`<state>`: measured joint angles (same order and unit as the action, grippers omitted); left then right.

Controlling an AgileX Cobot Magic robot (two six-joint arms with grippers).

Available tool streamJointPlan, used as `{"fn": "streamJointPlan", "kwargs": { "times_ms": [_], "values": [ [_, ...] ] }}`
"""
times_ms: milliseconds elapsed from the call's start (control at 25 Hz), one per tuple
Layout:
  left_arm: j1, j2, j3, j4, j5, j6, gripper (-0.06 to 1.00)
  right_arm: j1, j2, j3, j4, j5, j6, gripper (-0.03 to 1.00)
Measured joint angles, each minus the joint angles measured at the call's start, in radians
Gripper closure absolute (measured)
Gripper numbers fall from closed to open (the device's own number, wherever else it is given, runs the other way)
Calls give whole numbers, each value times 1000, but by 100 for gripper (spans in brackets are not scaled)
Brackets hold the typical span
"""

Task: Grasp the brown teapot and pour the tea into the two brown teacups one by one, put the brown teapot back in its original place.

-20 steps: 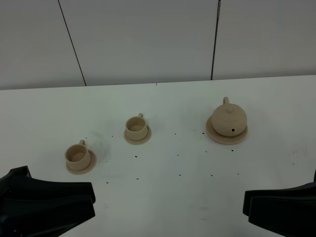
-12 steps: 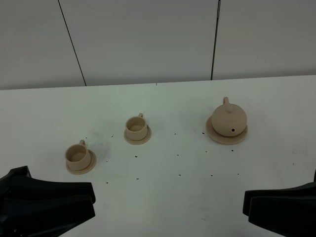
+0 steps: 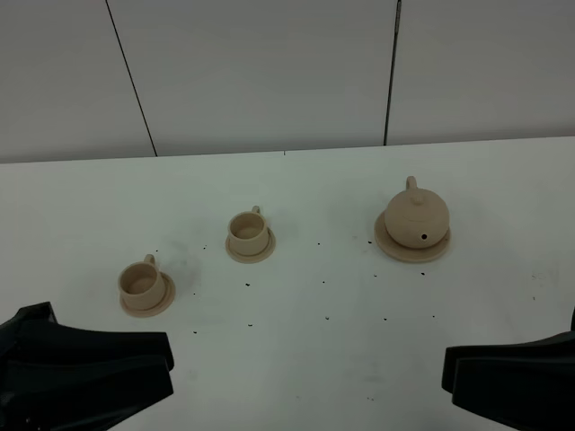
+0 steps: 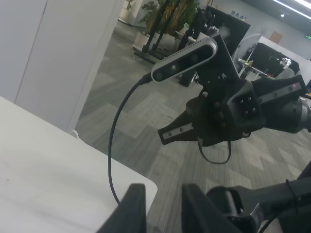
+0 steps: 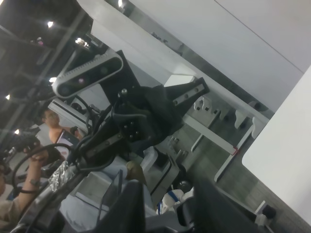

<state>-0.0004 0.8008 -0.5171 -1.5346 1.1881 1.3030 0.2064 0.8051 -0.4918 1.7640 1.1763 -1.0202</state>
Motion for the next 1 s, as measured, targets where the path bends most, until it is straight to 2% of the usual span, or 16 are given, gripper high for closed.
{"fn": "streamJointPlan", "kwargs": {
  "times_ms": [480,880,1000],
  "values": [
    [0,0,0,52,0,-1,69,0,0,0,-6,3,0,72],
    [0,0,0,56,0,3,69,0,0,0,-23,7,-24,72],
    [0,0,0,58,0,31,69,0,0,0,-25,7,-47,72]
  ]
}}
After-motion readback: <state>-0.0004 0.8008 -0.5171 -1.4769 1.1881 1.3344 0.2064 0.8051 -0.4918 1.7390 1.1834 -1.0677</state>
